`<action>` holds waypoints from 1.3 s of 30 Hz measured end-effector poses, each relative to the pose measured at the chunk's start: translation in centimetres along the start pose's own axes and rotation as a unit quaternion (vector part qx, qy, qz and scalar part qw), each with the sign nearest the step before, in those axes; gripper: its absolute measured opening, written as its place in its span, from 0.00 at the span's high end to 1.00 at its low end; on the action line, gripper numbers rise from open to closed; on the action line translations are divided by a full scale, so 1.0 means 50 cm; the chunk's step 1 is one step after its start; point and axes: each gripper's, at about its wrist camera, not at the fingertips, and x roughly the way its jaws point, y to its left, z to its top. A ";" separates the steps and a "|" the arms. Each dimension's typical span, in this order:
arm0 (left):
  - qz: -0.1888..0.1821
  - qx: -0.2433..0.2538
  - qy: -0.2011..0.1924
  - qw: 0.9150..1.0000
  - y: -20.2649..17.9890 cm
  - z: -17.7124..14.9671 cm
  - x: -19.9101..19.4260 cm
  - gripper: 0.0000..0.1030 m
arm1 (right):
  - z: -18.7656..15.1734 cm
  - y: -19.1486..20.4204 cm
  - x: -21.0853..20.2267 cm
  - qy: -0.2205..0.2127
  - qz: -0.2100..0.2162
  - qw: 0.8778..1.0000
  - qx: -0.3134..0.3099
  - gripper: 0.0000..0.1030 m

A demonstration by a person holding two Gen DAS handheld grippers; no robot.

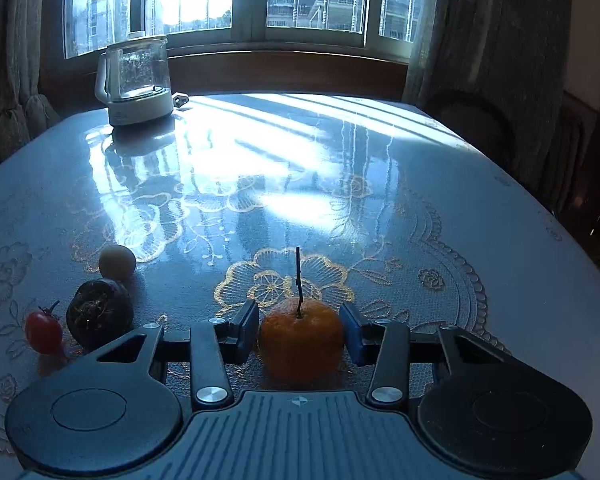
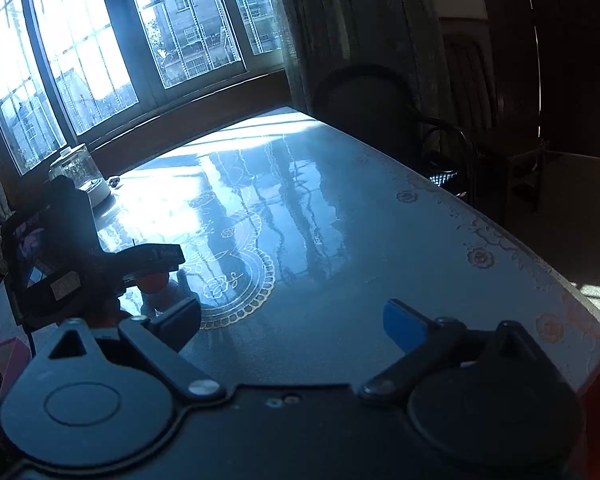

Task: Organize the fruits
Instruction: 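Carry the stemmed mandarin into the tray and open the left gripper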

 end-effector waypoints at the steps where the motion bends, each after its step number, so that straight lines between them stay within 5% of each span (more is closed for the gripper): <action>1: 0.001 -0.001 0.001 1.000 0.000 -0.001 -0.001 0.59 | 0.000 0.000 0.000 0.000 0.001 1.000 0.000 0.05; 13: 0.009 -0.004 -0.002 1.000 0.008 -0.020 -0.024 0.61 | 0.003 0.007 -0.005 -0.005 0.001 1.000 0.002 0.05; 23: -0.013 -0.010 -0.041 0.999 0.078 -0.007 -0.133 0.61 | 0.008 0.032 -0.007 -0.009 0.018 1.000 -0.006 0.05; 32: 0.029 -0.040 -0.055 0.997 0.344 -0.027 -0.263 0.61 | 0.004 0.153 -0.013 -0.024 0.061 0.997 -0.029 0.05; 39: 0.088 -0.053 -0.033 0.994 0.603 -0.054 -0.292 0.61 | -0.034 0.302 -0.035 -0.033 0.084 0.995 -0.037 0.05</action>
